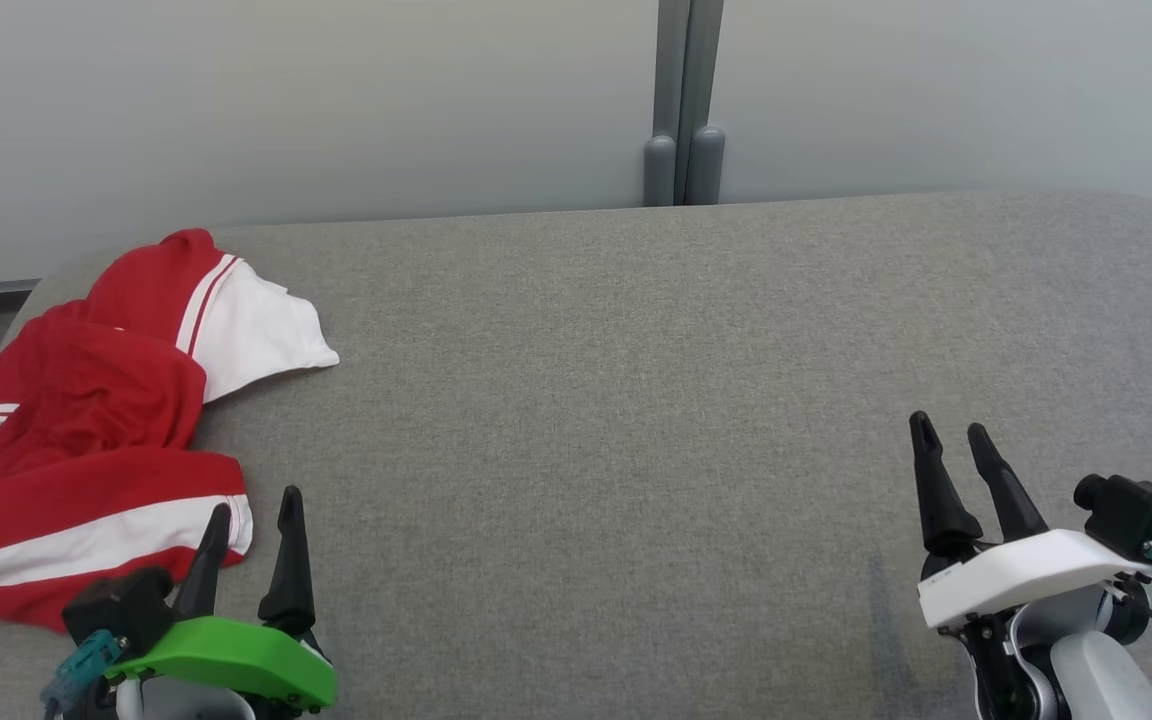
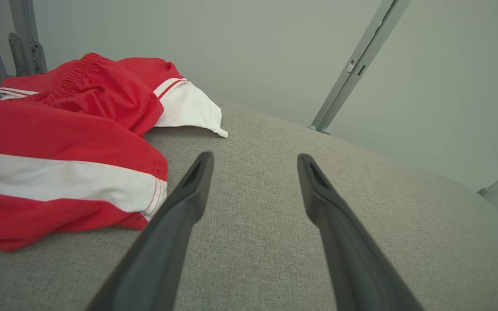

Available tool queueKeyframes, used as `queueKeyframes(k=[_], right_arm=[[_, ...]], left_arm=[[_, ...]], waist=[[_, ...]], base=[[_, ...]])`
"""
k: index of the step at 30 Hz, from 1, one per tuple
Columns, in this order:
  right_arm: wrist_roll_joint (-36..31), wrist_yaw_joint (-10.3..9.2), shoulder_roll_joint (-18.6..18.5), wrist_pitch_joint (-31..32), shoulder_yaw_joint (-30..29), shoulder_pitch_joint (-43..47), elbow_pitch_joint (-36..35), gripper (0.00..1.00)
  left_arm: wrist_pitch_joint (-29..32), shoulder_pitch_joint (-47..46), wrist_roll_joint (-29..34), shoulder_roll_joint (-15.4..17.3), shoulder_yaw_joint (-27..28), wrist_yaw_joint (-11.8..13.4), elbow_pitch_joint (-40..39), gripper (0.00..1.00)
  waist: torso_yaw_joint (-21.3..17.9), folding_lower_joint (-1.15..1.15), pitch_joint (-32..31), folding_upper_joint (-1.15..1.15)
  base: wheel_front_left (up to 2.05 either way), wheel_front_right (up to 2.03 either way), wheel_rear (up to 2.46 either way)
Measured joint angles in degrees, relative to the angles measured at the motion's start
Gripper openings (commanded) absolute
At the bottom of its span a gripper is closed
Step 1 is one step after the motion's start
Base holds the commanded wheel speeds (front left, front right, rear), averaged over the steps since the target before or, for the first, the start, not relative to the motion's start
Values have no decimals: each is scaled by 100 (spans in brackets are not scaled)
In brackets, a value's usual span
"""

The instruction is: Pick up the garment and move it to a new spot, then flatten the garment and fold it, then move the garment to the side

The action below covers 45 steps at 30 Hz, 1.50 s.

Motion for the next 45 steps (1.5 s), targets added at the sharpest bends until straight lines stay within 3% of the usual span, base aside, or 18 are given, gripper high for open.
queueKeyframes(k=[29,45], right_arm=[[-2113,-100,-26,-513,336,109,-98,100],[-2258,-99,-26,-569,288,109,-86,100]], left_arm=[[-526,186,1862,22,-282,220,-83,100],[-576,280,1852,0,-180,209,64,100]], waist=[[-1,0,-14,0],[-7,0,-36,0]], base=[[0,0,0],[0,0,0]])
